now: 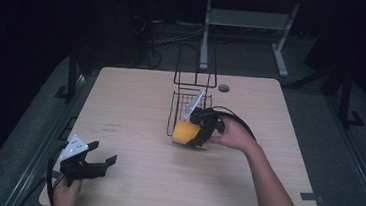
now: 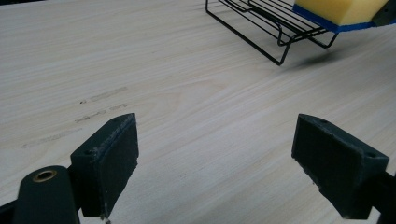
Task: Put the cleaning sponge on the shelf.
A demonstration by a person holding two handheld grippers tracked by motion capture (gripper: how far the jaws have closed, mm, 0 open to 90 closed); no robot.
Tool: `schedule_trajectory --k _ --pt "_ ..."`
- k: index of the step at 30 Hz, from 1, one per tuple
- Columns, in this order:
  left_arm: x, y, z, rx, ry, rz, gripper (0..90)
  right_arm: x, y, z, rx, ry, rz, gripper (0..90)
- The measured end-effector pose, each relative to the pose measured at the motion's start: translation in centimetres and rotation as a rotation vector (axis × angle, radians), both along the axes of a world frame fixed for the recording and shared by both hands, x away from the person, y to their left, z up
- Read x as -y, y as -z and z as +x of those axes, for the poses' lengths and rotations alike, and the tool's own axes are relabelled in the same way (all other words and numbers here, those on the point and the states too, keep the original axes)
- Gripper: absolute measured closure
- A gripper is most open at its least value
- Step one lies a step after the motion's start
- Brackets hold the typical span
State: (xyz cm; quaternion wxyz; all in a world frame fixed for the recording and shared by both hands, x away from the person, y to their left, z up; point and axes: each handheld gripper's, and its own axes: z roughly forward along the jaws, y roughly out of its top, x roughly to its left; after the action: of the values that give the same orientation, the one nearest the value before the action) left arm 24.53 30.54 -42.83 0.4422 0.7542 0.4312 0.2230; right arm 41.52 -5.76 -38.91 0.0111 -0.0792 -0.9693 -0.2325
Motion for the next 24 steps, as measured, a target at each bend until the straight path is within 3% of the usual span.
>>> schedule_trajectory --k 5,14,17,19,24 --pt "0.0 0.0 0.0 0.0 0.0 -0.001 14.0 0.0 0.0 0.8 -0.001 0.009 0.026 21.2" --pt "0.0 0.0 0.1 -0.001 0.002 0.0 14.1 -0.5 0.1 2.2 -0.002 0.027 0.004 21.2" --pt "0.0 0.1 0.1 -0.004 0.002 -0.002 14.0 -0.5 0.4 3.0 -0.025 0.038 0.014 21.2" --pt "0.0 0.1 0.1 -0.006 0.004 0.001 14.1 -0.6 0.4 3.6 -0.027 0.045 -0.01 21.2" --pt "0.1 0.1 0.1 -0.004 0.006 0.002 14.1 -0.7 0.4 4.7 -0.03 0.056 0.008 21.2"
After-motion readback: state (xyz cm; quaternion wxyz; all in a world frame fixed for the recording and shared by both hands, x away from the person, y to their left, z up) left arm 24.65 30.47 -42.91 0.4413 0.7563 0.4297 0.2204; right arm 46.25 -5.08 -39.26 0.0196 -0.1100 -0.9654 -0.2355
